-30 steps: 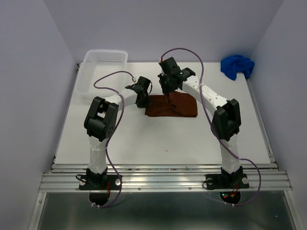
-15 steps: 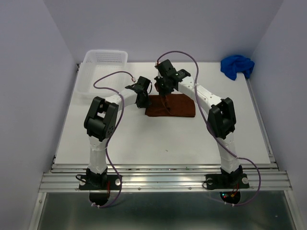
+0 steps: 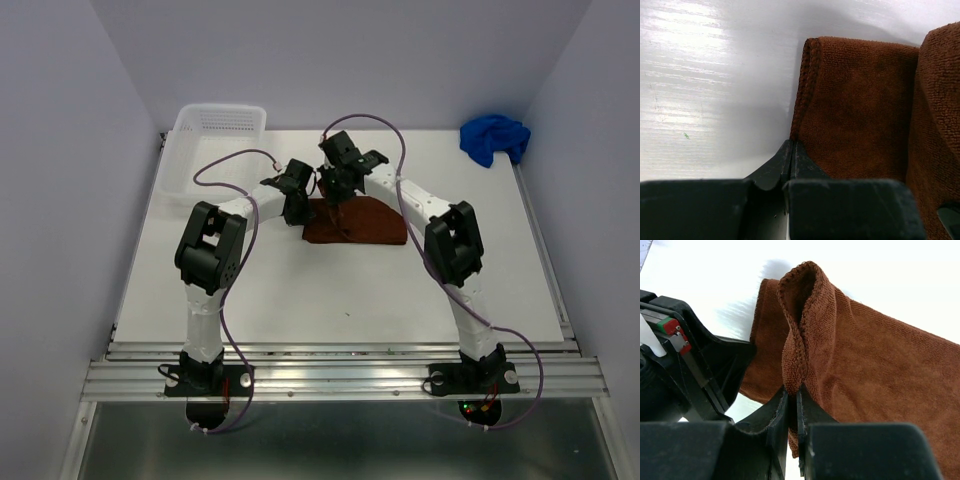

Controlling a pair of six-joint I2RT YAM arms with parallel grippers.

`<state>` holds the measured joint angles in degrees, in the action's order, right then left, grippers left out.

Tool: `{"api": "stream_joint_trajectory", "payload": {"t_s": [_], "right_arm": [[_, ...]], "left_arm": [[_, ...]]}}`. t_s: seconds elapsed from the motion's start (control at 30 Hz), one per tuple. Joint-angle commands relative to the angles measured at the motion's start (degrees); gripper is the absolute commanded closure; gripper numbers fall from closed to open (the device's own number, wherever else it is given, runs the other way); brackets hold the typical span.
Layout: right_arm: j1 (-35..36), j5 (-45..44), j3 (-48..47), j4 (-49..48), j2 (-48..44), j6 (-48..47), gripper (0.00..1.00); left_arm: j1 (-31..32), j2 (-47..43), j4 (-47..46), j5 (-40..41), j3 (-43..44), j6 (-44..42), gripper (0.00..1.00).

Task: Roll the towels
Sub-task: Fold the towel

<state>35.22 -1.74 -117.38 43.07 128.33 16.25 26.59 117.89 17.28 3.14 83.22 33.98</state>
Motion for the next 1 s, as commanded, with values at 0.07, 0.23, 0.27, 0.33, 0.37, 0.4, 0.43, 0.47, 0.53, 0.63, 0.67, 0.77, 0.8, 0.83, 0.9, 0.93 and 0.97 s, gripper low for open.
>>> {"api": "stream_joint_trajectory", "payload": {"t_s": [0.07,0.23,0.27,0.33,0.37,0.4,0.43,0.47,0.53,0.63,0.67,0.77,0.8,0.83,0.9,0.93,0.97], "right_arm": [[0.81,3.75,-2.59,-3.61,1.83,1.24,0.92],[1.34,5.78,-2.59,-4.66,3.06,2.03,0.91],[1.34,6.04,-2.59,-4.92,3.32,1.94,0.91],[1.34,7.0,-2.76,-5.45,4.11,2.21,0.9],[1.34,7.53,-2.94,-5.63,4.47,2.29,0.89],[1.34,8.06,-3.11,-5.63,5.17,2.64,0.88],[1.34,8.41,-3.12,-5.8,5.52,2.73,0.86],[1.34,8.5,-3.2,-5.89,5.79,3.08,0.85],[1.34,9.38,-3.64,-6.15,6.75,3.26,0.85],[1.34,11.05,-4.08,-6.68,7.54,3.35,0.84],[1.34,12.19,-4.0,-6.86,7.63,3.44,0.84],[1.34,16.4,-3.38,-8.09,7.29,3.26,0.75],[1.34,17.55,-3.12,-8.61,7.11,3.17,0.75],[1.34,19.47,-2.77,-9.4,6.67,3.09,0.7],[1.34,20.63,-2.24,-10.02,5.62,3.09,0.61],[1.34,21.16,-2.15,-10.11,5.18,2.91,0.55],[1.34,21.51,-2.06,-10.28,4.65,2.91,0.53]], "left_arm": [[-0.49,-1.16,3.82,2.93,-1.48,1.27,0.89],[-1.27,-3.54,4.08,3.72,-2.18,2.14,0.81],[-1.45,-3.8,3.99,3.81,-2.36,2.15,0.77],[-1.63,-4.5,4.08,3.89,-2.62,2.23,0.76],[-1.72,-4.68,4.08,3.89,-2.62,2.23,0.76],[-1.89,-4.94,4.51,4.07,-2.71,2.32,0.76],[-2.07,-5.12,4.69,4.16,-2.8,2.41,0.76],[-2.15,-5.47,4.78,4.25,-2.97,2.5,0.75],[-2.59,-6.52,4.69,4.6,-3.59,2.59,0.74],[-3.47,-8.02,4.69,4.77,-4.47,2.24,0.71],[-3.73,-8.37,4.52,4.77,-4.82,2.06,0.69],[-4.0,-9.43,4.52,4.6,-5.26,1.88,0.65],[-4.09,-9.86,4.52,4.68,-5.35,1.88,0.65],[-4.09,-10.13,4.43,4.69,-5.52,1.88,0.63],[-4.35,-10.74,4.52,4.95,-5.88,1.97,0.62],[-4.53,-11.09,4.43,5.12,-6.31,1.97,0.62],[-4.7,-11.36,4.52,5.13,-6.49,2.06,0.62]]}}
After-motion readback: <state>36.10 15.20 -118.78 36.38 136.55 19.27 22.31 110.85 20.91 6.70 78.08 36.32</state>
